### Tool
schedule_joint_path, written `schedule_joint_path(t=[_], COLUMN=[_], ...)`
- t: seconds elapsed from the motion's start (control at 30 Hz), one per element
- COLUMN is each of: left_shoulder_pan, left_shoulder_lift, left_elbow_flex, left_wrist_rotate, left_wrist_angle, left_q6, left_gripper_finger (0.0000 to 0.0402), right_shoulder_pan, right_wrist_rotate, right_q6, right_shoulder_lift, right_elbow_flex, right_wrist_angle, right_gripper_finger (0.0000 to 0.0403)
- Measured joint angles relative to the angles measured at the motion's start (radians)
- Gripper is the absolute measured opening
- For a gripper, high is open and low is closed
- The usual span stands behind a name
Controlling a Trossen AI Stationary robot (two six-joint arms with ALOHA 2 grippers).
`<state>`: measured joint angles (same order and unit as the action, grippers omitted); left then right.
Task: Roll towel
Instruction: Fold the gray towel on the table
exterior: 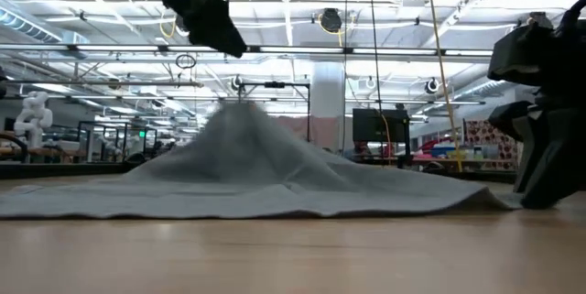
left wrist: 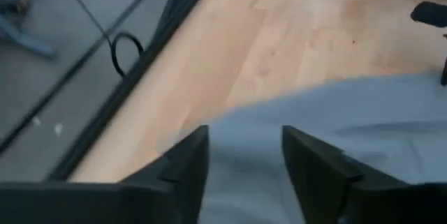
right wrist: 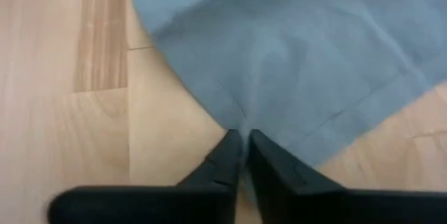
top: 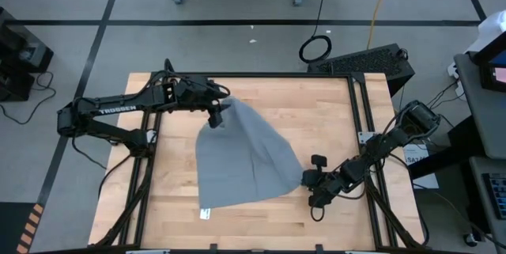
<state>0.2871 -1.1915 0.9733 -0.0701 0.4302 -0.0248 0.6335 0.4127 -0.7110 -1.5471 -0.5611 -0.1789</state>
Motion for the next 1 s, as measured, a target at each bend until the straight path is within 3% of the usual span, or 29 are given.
schedule_joint_path(t=[0.13, 0.23, 0.37, 0.5, 0.73, 1.0], left_shoulder_pan=[-0.06, -0.144, -0.354, -0.604, -0.957, -1.081], left_shoulder_lift=[0.0, 0.001, 0.0, 0.0, -0.102, -0.343], left_elbow_flex=[0.0, -0.016, -0.088, -0.165, -0.21, -0.182], left_wrist_rotate=[0.004, 0.04, 0.084, 0.036, -0.139, -0.095], left_wrist_angle=[0.138, 0.198, 0.191, 0.098, -0.107, -0.148], left_q6=[-0.064, -0.136, -0.248, -0.412, -0.573, -0.625], left_gripper_finger=[0.025, 0.0266, 0.0268, 0.0268, 0.0232, 0.0187], right_shoulder_pan=[-0.003, -0.006, -0.011, -0.019, -0.054, -0.067], right_wrist_rotate=[0.006, 0.006, 0.005, 0.003, 0.001, 0.008], right_q6=[-0.011, -0.015, -0.033, -0.041, -0.07, -0.041], right_shoulder_lift=[0.0, 0.0, 0.0, 0.0, 0.0, -0.003], right_elbow_flex=[0.001, 0.001, 0.002, 0.002, 0.003, 0.006], right_wrist_angle=[-0.004, -0.004, -0.004, -0.004, 0.017, 0.09], right_gripper_finger=[0.0014, 0.0011, 0.0003, 0.0005, 0.0003, 0.0003])
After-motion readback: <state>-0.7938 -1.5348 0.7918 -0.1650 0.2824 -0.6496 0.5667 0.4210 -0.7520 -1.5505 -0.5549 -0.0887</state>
